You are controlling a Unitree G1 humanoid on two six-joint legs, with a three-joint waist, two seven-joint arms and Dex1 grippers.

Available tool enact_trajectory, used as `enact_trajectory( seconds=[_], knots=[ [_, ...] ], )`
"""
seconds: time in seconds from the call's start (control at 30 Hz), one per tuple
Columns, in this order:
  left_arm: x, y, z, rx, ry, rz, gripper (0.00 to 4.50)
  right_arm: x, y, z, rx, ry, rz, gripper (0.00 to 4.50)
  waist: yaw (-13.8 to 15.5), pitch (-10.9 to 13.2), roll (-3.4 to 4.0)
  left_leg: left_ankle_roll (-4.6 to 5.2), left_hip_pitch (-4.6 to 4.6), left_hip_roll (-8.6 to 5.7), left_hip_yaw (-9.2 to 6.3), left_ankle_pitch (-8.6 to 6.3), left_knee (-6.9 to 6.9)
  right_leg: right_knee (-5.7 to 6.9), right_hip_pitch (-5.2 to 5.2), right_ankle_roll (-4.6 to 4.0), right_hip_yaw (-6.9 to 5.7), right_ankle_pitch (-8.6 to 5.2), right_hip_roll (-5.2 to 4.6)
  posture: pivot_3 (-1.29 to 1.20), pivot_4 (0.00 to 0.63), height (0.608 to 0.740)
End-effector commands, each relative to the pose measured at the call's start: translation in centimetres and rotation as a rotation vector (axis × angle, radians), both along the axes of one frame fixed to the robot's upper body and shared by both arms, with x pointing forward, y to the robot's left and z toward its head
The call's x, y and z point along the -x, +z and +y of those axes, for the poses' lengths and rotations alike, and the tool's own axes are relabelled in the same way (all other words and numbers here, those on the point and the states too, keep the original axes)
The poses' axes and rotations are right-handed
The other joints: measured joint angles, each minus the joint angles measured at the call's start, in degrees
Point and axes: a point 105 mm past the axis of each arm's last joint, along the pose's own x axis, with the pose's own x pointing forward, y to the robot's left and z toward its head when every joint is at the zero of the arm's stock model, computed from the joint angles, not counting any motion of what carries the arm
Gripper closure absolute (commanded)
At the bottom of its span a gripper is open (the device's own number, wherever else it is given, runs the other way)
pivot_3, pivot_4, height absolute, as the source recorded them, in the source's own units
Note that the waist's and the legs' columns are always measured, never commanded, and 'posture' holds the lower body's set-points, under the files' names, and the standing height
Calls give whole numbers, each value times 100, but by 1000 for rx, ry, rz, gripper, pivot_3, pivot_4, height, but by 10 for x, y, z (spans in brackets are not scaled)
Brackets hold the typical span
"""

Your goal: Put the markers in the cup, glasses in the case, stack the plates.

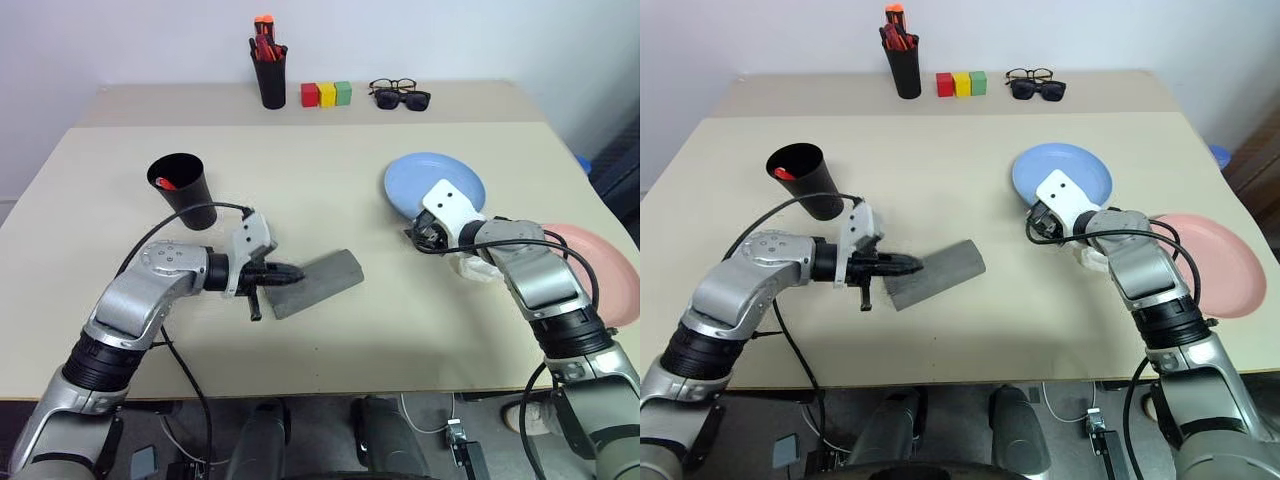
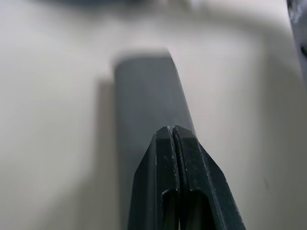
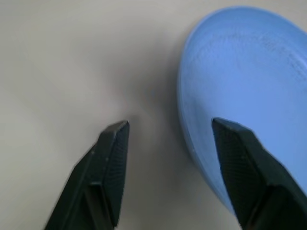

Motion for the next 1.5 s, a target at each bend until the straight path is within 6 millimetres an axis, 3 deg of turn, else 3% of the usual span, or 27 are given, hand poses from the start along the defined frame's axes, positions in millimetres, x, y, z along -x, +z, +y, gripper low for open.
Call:
enact_trajectory(
  seconds=[0.03,0.07,0.17,0.27,0.37,0.5,0.67,0.8,0.93,1.07,1.17,1.27,1.37,1.47,1.5],
  knots=[
    [-7,25,11,88,57,-107,4500,-16,5,-4,44,-37,-76,1652,-11,0,0,0,2,1,0,0,-1,1,0,0,0,0,1,0,150,740],
    [-7,28,12,102,67,-122,4500,-20,4,-6,55,-55,-87,1652,-12,0,0,0,3,1,0,0,-2,2,-1,0,0,0,1,0,150,740],
    [1,35,11,143,42,-165,4500,-22,3,-7,86,-54,-107,2901,-1,0,1,-1,3,1,1,0,-1,2,-1,-1,1,0,1,0,150,740],
    [6,37,7,172,20,-178,4500,-20,8,-7,89,-51,-133,4455,21,0,1,-1,0,0,1,0,-2,0,-1,-1,1,0,-1,0,150,740],
    [5,33,2,168,18,-177,4500,-15,23,-13,119,-63,-193,4455,34,0,0,-1,0,-1,1,0,0,-1,1,0,1,1,-2,0,150,740],
    [5,32,-19,199,-35,-171,4500,10,49,-32,165,-104,-261,4455,124,3,6,-1,-1,-3,0,0,-2,-2,1,1,1,0,-3,0,150,740],
    [-4,35,-47,240,-116,-205,4500,71,71,-84,271,-238,-222,4455,237,2,9,1,-8,-8,-1,-1,6,-8,2,3,-1,-1,-5,0,150,740],
    [-6,39,-67,276,-190,-228,4500,110,67,-105,292,-313,-104,4455,184,-1,10,7,-3,-8,2,-4,8,-11,11,5,0,-2,-5,0,150,740],
    [-9,33,-76,266,-223,-220,4500,126,52,-105,277,-303,-16,2576,119,-8,22,8,9,-2,6,-5,6,-7,14,3,3,-3,1,0,150,740],
    [-9,29,-75,264,-230,-214,4500,123,40,-77,237,-194,-24,610,131,-8,22,8,9,-1,8,-5,9,-8,15,4,5,-3,0,0,150,740],
    [-9,26,-72,259,-215,-211,4500,119,24,-64,220,-133,-3,610,168,-8,21,8,8,-2,6,-5,8,-10,17,5,4,-4,0,0,150,740],
    [-9,24,-66,255,-187,-214,4500,106,-2,-69,272,-147,9,610,170,-8,19,8,7,-3,6,-5,9,-15,22,7,3,-4,-3,0,150,740],
    [-9,24,-63,257,-164,-217,4500,95,-11,-76,270,-194,2,610,166,-8,21,8,8,-5,7,-5,10,-15,22,7,4,-4,-5,0,150,740],
    [-9,22,-60,254,-144,-218,4500,89,-14,-82,293,-227,17,1490,168,-8,20,8,9,-4,4,-5,9,-13,21,7,3,-4,-4,0,150,740],
    [-8,22,-60,255,-140,-217,4500,88,-14,-83,293,-229,20,2008,168,-8,20,8,9,-5,4,-5,9,-13,22,7,3,-4,-4,0,150,740]
  ],
)
